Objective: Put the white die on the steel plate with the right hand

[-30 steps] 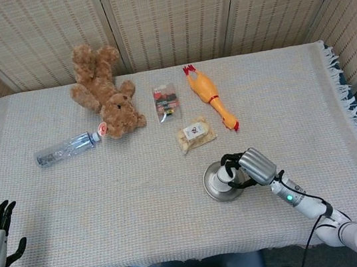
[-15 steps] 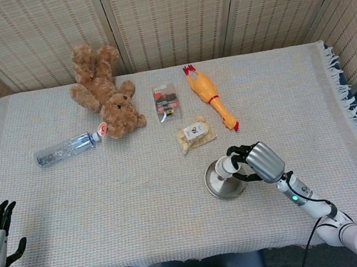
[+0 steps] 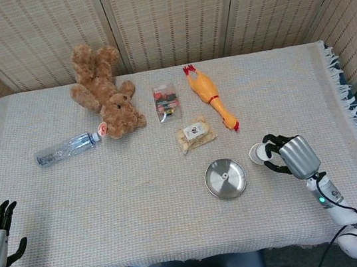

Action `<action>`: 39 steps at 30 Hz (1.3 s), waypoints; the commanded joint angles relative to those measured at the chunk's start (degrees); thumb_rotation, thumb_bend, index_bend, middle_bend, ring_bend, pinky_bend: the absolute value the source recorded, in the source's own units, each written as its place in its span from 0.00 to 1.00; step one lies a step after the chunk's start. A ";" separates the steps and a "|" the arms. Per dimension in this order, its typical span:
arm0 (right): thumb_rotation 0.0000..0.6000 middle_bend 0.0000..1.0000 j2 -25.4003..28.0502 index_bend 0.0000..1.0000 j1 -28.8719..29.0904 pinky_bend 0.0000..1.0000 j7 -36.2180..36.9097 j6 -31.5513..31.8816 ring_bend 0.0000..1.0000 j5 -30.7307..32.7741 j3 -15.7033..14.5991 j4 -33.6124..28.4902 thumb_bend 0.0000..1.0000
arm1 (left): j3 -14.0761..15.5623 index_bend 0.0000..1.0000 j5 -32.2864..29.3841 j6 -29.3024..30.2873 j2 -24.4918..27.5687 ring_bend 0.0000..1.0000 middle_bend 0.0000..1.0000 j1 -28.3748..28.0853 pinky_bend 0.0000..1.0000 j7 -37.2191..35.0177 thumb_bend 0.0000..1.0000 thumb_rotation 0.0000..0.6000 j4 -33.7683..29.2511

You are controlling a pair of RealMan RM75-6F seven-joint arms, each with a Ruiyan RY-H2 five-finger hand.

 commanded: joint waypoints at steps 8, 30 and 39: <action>1.00 0.45 -0.40 0.36 -1.20 0.75 10.80 -6.12 0.34 -0.42 -2.18 5.36 0.11 | 0.03 0.00 -0.29 -0.11 -0.03 0.02 0.02 -0.01 0.21 0.40 0.35 1.00 -0.10; 1.00 0.00 13.29 0.00 -6.97 0.08 -4.51 -0.73 0.00 0.51 -1.41 -14.86 0.07 | 0.13 0.00 -0.29 -0.36 -0.01 0.02 0.02 -0.07 0.21 0.11 0.35 1.00 0.04; 1.00 0.00 23.26 0.00 -11.85 0.08 -30.89 -7.41 0.00 16.99 1.52 -41.27 0.07 | 0.09 0.00 -0.26 0.15 -0.92 0.02 0.03 -0.15 0.21 2.69 0.35 1.00 0.65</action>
